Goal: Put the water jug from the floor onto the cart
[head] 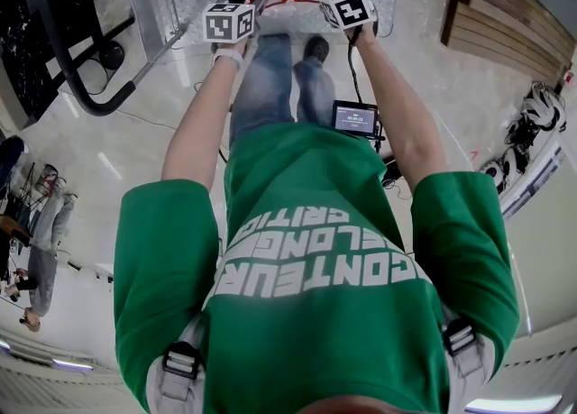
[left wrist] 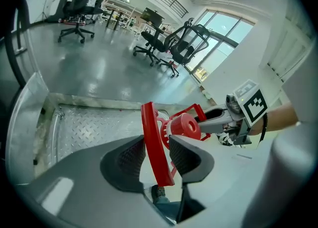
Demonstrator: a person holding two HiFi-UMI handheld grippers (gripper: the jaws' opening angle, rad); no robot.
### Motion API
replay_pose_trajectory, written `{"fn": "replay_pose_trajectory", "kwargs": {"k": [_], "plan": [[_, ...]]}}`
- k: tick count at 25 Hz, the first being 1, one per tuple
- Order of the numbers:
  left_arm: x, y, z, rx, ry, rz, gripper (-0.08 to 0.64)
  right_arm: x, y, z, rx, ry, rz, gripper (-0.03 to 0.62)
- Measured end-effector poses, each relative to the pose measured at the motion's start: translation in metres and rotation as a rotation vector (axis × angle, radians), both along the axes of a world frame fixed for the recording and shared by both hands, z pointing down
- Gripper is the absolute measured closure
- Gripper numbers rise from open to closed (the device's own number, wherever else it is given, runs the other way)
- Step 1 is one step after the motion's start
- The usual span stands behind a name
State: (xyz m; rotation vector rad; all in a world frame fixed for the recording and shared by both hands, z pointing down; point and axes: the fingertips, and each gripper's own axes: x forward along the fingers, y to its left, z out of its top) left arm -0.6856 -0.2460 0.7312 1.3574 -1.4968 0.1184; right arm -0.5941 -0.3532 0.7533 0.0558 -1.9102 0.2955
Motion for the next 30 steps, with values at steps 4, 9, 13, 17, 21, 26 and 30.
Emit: {"fn": "replay_pose_trajectory", "kwargs": {"k": [4, 9, 13, 17, 21, 26, 30], "plan": [[-0.007, 0.007, -0.012, 0.027, -0.034, -0.032, 0.413, 0.002, -0.008, -0.025, 0.009, -0.103, -0.020, 0.466], [-0.009, 0.013, -0.039, 0.068, -0.097, -0.047, 0.437, 0.007, -0.021, -0.066, 0.046, -0.233, -0.012, 0.467], [0.005, 0.016, -0.070, 0.117, -0.137, -0.036, 0.453, 0.021, -0.021, -0.100, 0.074, -0.308, -0.046, 0.477], [0.018, 0.013, -0.112, 0.190, -0.222, -0.022, 0.469, 0.032, -0.027, -0.147, 0.131, -0.412, -0.104, 0.598], [0.036, 0.012, -0.166, 0.295, -0.306, -0.033, 0.540, 0.050, -0.032, -0.191, 0.177, -0.504, -0.139, 0.598], [0.072, 0.010, -0.237, 0.437, -0.397, -0.018, 0.545, 0.079, -0.026, -0.255, 0.233, -0.634, -0.179, 0.598], [0.096, 0.008, -0.278, 0.515, -0.448, -0.026, 0.546, 0.103, -0.021, -0.291, 0.274, -0.709, -0.214, 0.598]]}}
